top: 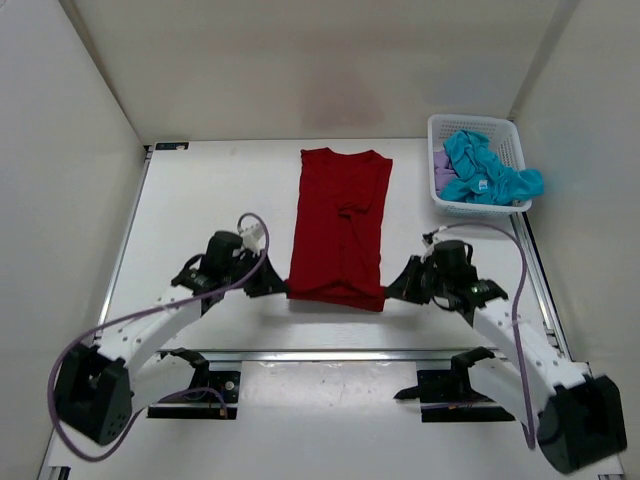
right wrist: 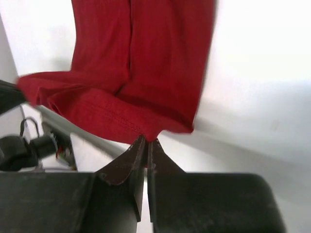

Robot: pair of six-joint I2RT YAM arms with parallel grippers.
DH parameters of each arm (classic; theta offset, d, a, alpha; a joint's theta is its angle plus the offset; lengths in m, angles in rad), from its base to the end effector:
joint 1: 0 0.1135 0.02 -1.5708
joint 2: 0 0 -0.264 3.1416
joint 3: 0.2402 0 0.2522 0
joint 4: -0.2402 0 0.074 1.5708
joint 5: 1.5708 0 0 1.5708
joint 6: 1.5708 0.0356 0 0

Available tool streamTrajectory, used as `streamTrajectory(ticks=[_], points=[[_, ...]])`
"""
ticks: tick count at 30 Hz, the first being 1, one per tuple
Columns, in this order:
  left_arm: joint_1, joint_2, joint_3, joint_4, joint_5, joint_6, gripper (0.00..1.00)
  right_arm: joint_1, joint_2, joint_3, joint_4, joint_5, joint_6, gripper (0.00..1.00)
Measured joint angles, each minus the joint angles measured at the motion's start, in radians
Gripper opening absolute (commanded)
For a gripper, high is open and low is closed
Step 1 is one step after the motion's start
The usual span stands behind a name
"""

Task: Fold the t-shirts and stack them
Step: Grab the bottom of the folded rectangular tshirt with both arms, then fold the folded rectangular tshirt in 1/3 of the way

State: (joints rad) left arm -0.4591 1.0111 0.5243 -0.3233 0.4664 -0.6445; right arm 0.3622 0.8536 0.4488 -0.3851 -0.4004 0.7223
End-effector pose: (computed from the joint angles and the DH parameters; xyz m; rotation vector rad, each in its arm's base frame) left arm 0.1698 -0.1018 0.1990 0.0051 2.5434 -1.0428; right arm 0.1545 0.0734 0.1953 0.2423 2.4974 0.9657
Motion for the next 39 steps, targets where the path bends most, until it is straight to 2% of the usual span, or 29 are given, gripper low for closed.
streamTrajectory(ticks=[6,12,16,18,21,22,23,25,28,31,33,35,37,38,39], points=[[0.047,0.315,0.279,0.117,-0.039,-0.009,0.00,-0.122,0.322,0.247,0.071,-0.043,-0.163,0.00],[0.091,0.640,0.585,0.126,-0.108,0.002,0.00,-0.195,0.612,0.478,0.151,-0.058,-0.237,0.00],[0.105,0.813,0.735,0.098,-0.167,0.025,0.00,-0.216,0.792,0.622,0.168,-0.072,-0.262,0.00],[0.108,0.892,0.798,0.088,-0.188,0.032,0.04,-0.222,0.884,0.696,0.170,-0.079,-0.272,0.01],[0.113,0.983,0.850,0.079,-0.196,0.037,0.24,-0.231,1.001,0.782,0.171,-0.079,-0.283,0.00],[0.114,1.000,0.857,0.077,-0.195,0.035,0.27,-0.233,1.031,0.801,0.167,-0.079,-0.284,0.03],[0.116,1.014,0.860,0.077,-0.194,0.032,0.35,-0.235,1.052,0.815,0.161,-0.078,-0.285,0.05],[0.119,1.024,0.855,0.079,-0.187,0.021,0.44,-0.238,1.078,0.832,0.151,-0.079,-0.286,0.17],[0.124,0.988,0.829,0.101,-0.186,0.000,0.43,-0.241,1.088,0.859,0.132,-0.076,-0.291,0.31],[0.122,0.903,0.792,0.135,-0.186,-0.014,0.43,-0.238,1.052,0.867,0.131,-0.052,-0.301,0.40],[0.109,0.811,0.727,0.183,-0.188,-0.024,0.43,-0.227,0.990,0.832,0.145,-0.019,-0.302,0.36],[0.077,0.723,0.644,0.238,-0.189,-0.037,0.41,-0.214,0.890,0.751,0.187,0.005,-0.296,0.12],[0.030,0.655,0.548,0.294,-0.185,-0.051,0.41,-0.183,0.803,0.665,0.232,0.012,-0.287,0.00],[-0.039,0.648,0.433,0.344,-0.171,-0.061,0.38,-0.104,0.741,0.556,0.278,0.017,-0.274,0.00],[-0.044,0.663,0.405,0.361,-0.165,-0.066,0.38,-0.075,0.746,0.528,0.303,0.018,-0.272,0.00]])
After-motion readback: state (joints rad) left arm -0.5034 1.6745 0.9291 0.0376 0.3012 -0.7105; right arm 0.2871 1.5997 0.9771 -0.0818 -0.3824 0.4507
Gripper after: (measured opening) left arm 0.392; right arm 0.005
